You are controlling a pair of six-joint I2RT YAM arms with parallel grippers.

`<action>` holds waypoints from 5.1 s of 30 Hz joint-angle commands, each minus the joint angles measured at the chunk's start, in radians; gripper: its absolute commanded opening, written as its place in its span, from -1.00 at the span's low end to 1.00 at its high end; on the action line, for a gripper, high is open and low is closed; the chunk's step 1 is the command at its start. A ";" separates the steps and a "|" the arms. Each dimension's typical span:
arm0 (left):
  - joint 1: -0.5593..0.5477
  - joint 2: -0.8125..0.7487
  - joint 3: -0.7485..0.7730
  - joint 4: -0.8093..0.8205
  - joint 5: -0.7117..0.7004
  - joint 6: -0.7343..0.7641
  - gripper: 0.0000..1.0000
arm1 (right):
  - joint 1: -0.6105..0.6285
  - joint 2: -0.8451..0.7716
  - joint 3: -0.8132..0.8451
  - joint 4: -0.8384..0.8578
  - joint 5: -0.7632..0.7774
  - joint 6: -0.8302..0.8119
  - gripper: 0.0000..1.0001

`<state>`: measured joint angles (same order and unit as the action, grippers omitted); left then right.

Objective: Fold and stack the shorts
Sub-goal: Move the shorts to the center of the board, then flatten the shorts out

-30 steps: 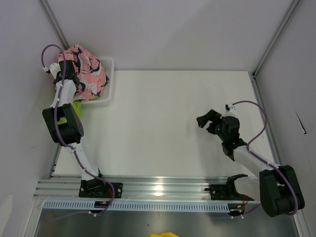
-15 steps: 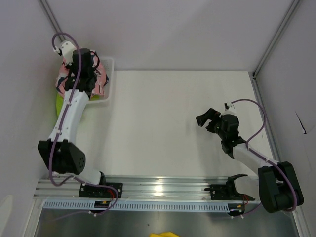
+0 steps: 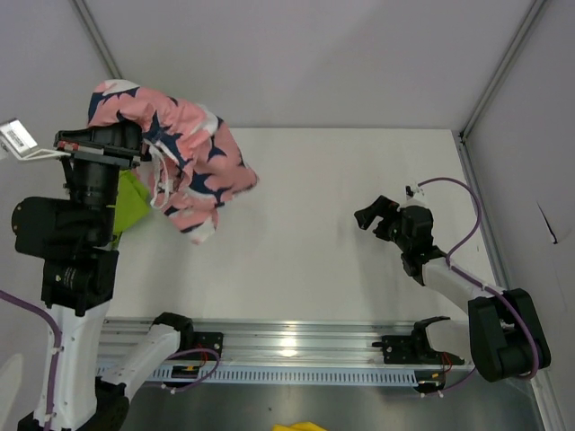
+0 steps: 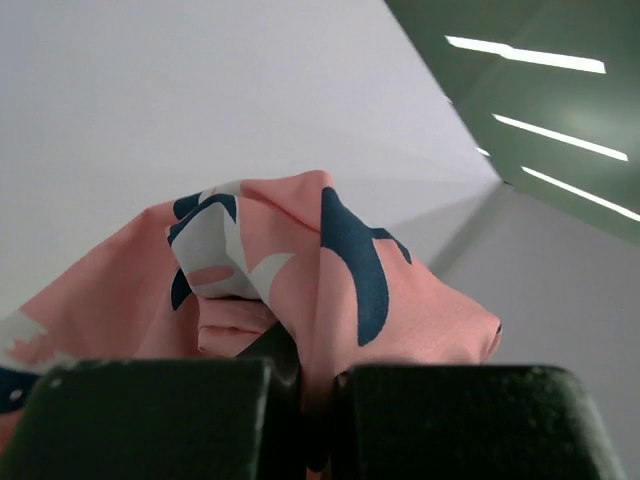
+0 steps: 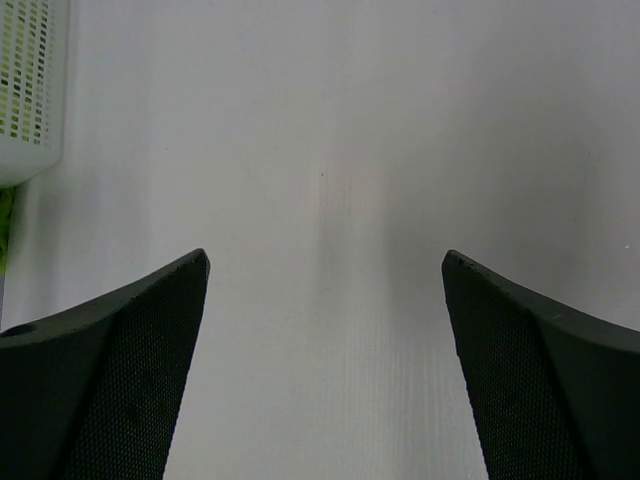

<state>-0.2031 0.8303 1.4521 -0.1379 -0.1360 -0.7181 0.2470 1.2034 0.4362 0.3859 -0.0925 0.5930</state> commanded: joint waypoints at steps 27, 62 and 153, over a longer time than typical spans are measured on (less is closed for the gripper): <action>-0.390 0.356 -0.413 0.087 -0.013 -0.020 -1.00 | 0.107 -0.151 -0.051 0.215 -0.182 -0.140 0.99; -0.438 -0.005 -0.612 -0.077 0.024 -0.190 -0.95 | 0.868 0.180 0.385 -0.065 0.751 -0.282 -0.26; -0.440 0.366 -0.745 -0.167 0.231 0.187 0.11 | 0.130 -0.123 0.280 -0.772 -0.364 -0.156 -1.00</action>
<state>-0.6373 1.1572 0.7086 -0.3706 0.0551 -0.5156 0.4000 1.0958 0.7101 -0.4232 -0.3824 0.4347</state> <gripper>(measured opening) 0.556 0.015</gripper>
